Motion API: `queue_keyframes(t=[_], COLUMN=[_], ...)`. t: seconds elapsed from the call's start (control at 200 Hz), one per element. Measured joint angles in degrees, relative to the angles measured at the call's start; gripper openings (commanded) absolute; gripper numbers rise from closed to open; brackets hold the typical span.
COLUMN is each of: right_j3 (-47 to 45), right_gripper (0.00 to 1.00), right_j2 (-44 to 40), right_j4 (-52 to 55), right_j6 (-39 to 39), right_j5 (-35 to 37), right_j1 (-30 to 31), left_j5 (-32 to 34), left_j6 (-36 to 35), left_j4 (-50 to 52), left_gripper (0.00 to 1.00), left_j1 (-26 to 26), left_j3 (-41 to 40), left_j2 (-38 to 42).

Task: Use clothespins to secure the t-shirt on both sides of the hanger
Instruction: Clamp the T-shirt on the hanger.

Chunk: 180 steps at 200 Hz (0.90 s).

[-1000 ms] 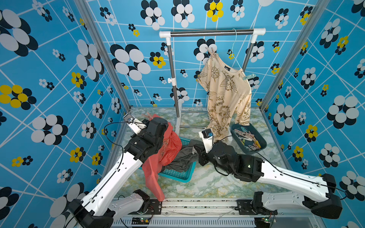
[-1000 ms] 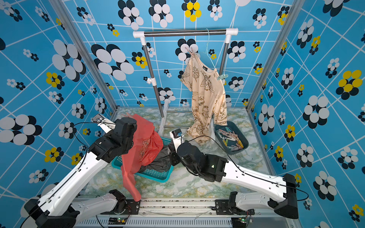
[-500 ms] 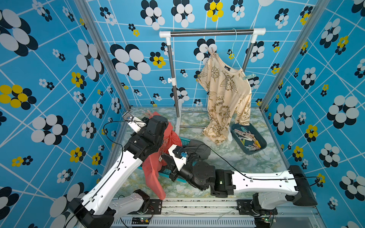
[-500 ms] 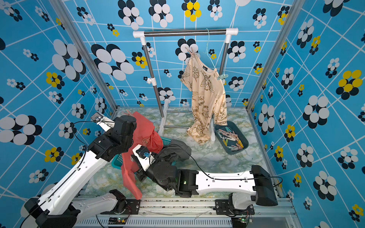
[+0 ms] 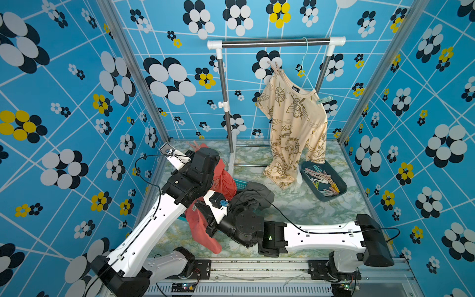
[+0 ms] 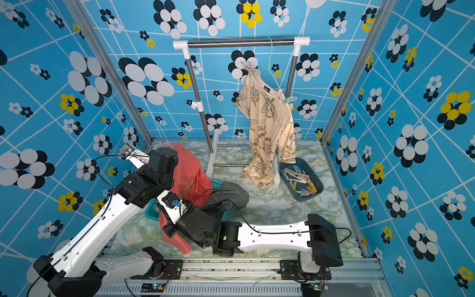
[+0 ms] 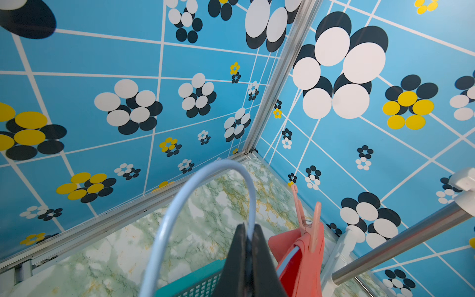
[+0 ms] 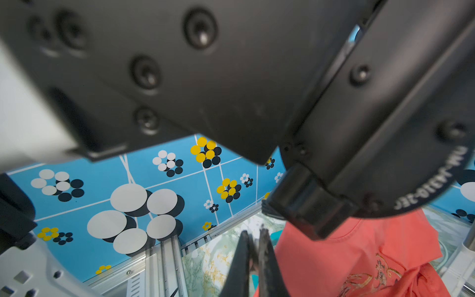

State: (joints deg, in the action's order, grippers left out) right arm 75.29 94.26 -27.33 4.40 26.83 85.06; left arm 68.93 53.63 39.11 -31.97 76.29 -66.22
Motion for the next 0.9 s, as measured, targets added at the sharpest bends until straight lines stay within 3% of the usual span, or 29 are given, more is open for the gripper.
queue_keyframes(t=[0.305,0.9], right_j3=[1.42,5.86], right_gripper=[0.00,0.00], right_j2=[2.75,8.98], right_j4=[-0.11,-1.77], right_j6=[-1.31,-5.88], right_j5=[2.36,14.86], right_j1=[0.00,2.43], left_j5=[-1.01,-2.12], left_j6=[0.87,5.38], left_j4=[0.35,3.85], left_gripper=[0.00,0.00], left_j1=[0.00,0.17], left_j3=[0.50,1.95], left_j2=[0.00,-0.13])
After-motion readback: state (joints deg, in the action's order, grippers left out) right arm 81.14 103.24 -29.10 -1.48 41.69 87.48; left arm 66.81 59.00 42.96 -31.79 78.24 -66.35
